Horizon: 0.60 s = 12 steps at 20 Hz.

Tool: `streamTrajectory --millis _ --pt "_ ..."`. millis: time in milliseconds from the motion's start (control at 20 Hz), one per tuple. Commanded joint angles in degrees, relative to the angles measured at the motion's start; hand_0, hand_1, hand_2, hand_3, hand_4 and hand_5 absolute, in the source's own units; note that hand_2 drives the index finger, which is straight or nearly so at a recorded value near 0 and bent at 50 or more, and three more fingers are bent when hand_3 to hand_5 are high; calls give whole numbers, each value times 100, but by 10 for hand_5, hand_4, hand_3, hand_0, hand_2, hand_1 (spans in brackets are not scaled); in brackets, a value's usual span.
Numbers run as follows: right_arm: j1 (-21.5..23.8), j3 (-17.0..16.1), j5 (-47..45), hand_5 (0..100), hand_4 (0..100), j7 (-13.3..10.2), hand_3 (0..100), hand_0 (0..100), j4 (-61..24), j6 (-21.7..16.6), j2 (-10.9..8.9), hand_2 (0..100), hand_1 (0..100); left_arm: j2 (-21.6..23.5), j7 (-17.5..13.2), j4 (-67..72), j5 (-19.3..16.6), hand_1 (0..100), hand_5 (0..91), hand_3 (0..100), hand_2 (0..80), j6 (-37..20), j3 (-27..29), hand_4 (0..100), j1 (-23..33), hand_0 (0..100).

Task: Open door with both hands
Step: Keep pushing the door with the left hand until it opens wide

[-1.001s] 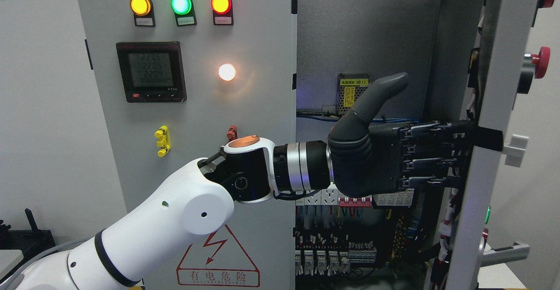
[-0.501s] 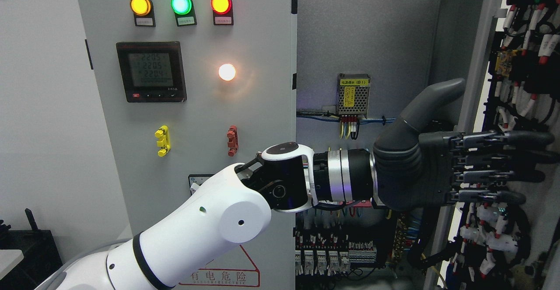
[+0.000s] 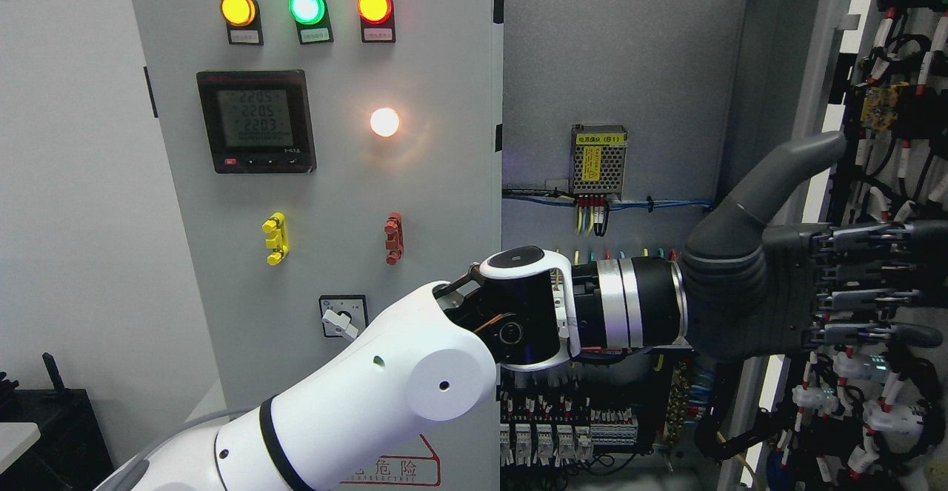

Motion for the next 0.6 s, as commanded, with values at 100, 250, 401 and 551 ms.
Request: streamTrajectory --millis 100,250,401,551 --pt "-3 -7 -53 0 0 2 0 0 0 -4 1 0 0 -407 402 -64 10 0 0 0 0 -50 -5 42 -54 0" --pt "6 2 -53 0 0 2 0 0 0 -4 1 0 0 -425 552 -222 10 0 0 0 0 -67 -13 42 -63 0" --pt "-3 2 -53 0 0 2 0 0 0 -4 1 0 0 -460 789 -293 10 0 0 0 0 -304 -57 42 -71 0" --pt "-3 2 -53 0 0 2 0 0 0 -4 -8 0 0 -478 922 -337 10 0 0 0 0 -498 -171 42 -63 0"
